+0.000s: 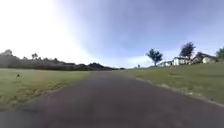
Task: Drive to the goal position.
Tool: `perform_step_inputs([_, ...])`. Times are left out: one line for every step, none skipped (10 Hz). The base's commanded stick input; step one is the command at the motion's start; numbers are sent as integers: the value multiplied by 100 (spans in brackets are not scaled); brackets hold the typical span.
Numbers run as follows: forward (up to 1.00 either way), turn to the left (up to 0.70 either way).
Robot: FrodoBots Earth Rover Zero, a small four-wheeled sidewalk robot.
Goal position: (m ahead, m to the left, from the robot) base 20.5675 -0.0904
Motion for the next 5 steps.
perform_step_inputs([100, 0])
perform_step_inputs([100, 0])
perform_step_inputs([100, 0])
perform_step_inputs([100, 0])
perform_step_inputs([100, 0])
